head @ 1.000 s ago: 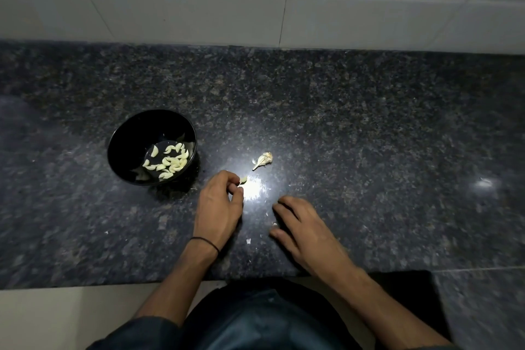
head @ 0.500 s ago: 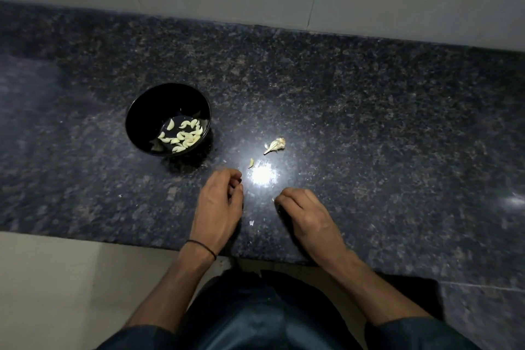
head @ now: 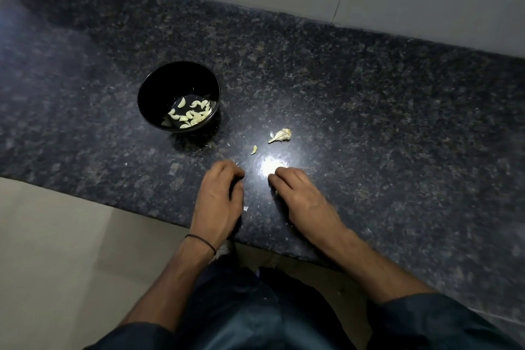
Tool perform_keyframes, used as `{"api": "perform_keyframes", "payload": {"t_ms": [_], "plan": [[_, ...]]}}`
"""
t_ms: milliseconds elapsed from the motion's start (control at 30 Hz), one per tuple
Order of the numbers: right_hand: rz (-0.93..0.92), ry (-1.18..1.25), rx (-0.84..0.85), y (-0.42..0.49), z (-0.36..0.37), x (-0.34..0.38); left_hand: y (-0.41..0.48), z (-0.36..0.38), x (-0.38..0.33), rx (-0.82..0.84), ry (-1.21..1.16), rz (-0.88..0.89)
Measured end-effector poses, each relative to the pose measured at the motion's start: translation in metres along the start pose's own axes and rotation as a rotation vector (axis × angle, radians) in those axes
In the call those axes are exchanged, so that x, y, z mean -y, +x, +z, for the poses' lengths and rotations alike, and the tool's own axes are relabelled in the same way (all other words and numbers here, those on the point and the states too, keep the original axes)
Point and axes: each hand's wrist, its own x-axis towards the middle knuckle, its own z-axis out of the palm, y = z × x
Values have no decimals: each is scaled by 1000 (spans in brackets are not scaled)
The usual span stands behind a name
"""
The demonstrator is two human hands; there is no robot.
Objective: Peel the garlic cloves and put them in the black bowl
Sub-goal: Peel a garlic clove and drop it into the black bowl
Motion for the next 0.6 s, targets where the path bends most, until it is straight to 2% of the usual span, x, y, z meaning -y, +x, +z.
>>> {"api": "perform_keyframes", "payload": {"t_ms": [133, 400, 600], "plan": [[-91, -37, 121, -21, 0, 0, -1, 4, -1, -33, 14, -19], [-128, 35, -15, -19, 0, 2, -2, 10, -3, -87, 15, -45], [-157, -5, 1, -17, -2, -1, 0, 8, -3, -90, 12, -31]]}}
